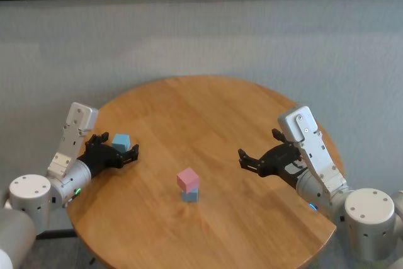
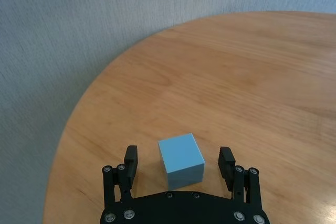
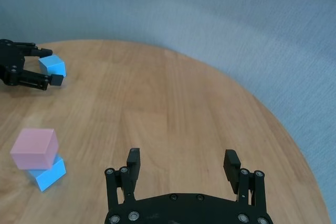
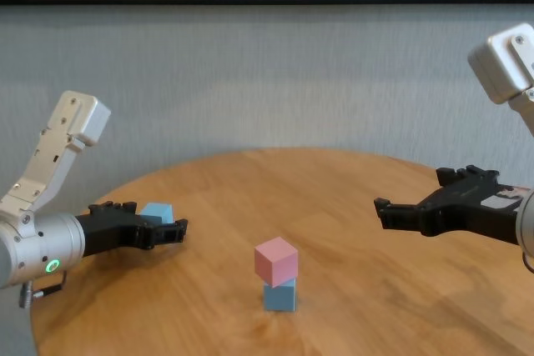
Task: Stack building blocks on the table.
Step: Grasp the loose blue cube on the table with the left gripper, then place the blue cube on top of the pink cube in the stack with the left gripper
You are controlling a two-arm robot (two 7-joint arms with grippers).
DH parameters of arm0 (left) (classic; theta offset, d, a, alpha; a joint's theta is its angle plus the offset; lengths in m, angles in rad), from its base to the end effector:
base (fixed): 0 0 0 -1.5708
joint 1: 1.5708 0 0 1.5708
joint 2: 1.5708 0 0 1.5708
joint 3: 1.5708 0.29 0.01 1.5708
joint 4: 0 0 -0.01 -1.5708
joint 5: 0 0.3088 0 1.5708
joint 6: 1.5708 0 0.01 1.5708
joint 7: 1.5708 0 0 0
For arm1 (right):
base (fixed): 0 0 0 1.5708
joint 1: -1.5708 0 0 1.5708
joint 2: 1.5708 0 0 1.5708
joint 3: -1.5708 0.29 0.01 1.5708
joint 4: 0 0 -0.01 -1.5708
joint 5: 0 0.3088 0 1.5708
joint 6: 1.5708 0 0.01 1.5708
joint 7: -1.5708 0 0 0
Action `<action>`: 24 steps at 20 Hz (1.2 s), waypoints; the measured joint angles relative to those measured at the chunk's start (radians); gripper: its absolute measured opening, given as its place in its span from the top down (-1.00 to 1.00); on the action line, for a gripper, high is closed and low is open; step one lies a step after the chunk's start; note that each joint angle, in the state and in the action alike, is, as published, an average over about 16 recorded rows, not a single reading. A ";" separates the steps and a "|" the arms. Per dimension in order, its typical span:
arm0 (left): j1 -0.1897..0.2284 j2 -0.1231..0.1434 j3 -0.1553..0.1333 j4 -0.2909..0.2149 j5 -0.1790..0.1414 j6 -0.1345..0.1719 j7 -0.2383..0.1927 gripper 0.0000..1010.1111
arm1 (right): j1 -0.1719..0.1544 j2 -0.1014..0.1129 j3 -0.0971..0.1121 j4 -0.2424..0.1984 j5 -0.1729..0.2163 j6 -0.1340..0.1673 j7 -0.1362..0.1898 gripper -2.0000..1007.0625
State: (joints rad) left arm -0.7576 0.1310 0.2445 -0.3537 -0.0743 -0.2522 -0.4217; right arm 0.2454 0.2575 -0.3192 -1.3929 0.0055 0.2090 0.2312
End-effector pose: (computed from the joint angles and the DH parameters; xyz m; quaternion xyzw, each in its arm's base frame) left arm 0.4852 0.0502 -0.3530 0.1440 0.0380 0.5232 0.8391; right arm 0.3864 0.0063 -0.2868 -0.1866 -0.0330 -0.5189 0.8336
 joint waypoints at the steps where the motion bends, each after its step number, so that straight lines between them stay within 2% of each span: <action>1: -0.003 -0.001 -0.001 0.007 0.001 -0.003 -0.002 -0.95 | 0.000 0.000 0.000 0.000 0.000 0.000 0.000 -1.00; 9: -0.028 -0.009 -0.008 0.057 0.009 -0.025 -0.013 -0.72 | 0.000 0.000 0.000 0.000 0.000 0.000 0.000 -1.00; 16: -0.039 -0.013 -0.016 0.080 0.018 -0.041 -0.017 -0.33 | 0.000 0.000 0.000 0.000 0.000 0.000 0.000 -1.00; 24: -0.035 -0.011 -0.024 0.072 0.027 -0.041 -0.017 0.08 | 0.000 0.000 0.000 0.000 0.000 0.000 0.000 -1.00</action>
State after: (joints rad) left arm -0.7923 0.1201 0.2204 -0.2820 -0.0476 -0.2931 -0.4390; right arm 0.2454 0.2575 -0.3192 -1.3929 0.0055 0.2090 0.2312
